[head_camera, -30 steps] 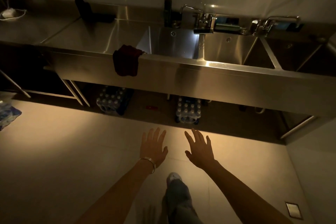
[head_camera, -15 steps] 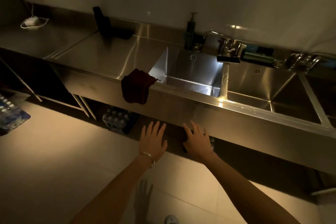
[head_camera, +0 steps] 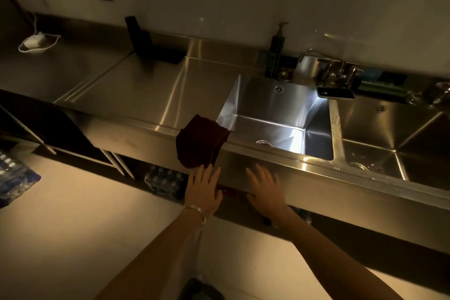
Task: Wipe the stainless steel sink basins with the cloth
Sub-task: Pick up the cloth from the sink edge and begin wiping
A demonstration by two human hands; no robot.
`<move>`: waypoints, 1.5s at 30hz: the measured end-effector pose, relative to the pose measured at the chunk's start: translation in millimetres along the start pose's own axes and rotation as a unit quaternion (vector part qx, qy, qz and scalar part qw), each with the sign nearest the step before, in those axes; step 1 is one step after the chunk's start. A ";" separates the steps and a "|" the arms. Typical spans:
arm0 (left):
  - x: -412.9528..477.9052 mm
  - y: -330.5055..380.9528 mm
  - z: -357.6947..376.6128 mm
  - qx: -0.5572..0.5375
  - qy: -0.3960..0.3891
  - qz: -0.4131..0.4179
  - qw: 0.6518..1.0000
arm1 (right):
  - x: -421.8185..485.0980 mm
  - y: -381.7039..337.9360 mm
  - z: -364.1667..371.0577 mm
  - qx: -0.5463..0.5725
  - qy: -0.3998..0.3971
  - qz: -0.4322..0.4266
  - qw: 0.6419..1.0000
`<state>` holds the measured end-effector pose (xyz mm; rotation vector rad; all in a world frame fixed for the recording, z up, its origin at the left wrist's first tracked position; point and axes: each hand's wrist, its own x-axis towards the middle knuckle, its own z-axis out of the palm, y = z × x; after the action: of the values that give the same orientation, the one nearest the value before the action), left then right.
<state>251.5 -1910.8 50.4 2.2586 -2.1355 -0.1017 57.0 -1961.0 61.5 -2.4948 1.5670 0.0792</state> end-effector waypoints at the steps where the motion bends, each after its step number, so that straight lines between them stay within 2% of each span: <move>1: 11.6 -12.9 -4.2 0.000 0.004 0.004 1.000 | 14.2 -7.3 -3.1 0.000 0.004 0.001 1.000; 6: 59.7 -77.8 -19.5 0.000 0.009 0.037 0.999 | 80.5 -49.7 -19.1 0.015 0.023 0.009 1.000; 9: 81.2 -109.4 -26.2 -0.016 0.011 0.029 0.999 | 113.6 -73.2 -25.3 0.017 0.030 -0.005 0.999; 17: 113.2 -167.6 -18.0 -0.030 -0.003 0.014 0.999 | 193.9 -110.8 -10.3 0.001 -0.019 -0.049 0.999; 20: 124.9 -179.3 -15.9 -0.028 -0.031 0.014 0.999 | 222.1 -116.1 1.4 0.009 -0.053 -0.050 0.997; 23: 143.3 -185.9 -15.3 -0.019 -0.016 0.034 0.999 | 239.8 -114.2 15.4 0.003 -0.080 -0.053 0.995; 29: 178.5 -184.0 -4.1 -0.020 -0.029 0.054 0.998 | 249.0 -102.7 30.7 -0.022 -0.041 -0.074 0.996; 32: 192.1 -182.8 -4.1 -0.033 -0.032 0.068 0.997 | 249.4 -99.8 27.3 -0.017 -0.047 -0.091 0.995; 36: 220.2 -191.6 -16.8 -0.062 0.010 0.088 0.994 | 247.4 -98.0 14.1 0.020 -0.050 -0.117 0.992; 39: 242.2 -202.7 -30.2 -0.087 0.040 0.121 0.988 | 248.7 -99.7 -1.9 0.066 -0.005 -0.087 0.994; 45: 266.9 -227.0 -38.2 -0.098 0.020 0.183 0.978 | 258.7 -124.5 -38.5 0.109 0.021 0.015 0.994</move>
<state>495.0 -2165.2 66.3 1.7193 -2.3586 -0.2413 279.8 -2145.3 77.8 -2.3183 1.5388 -0.1339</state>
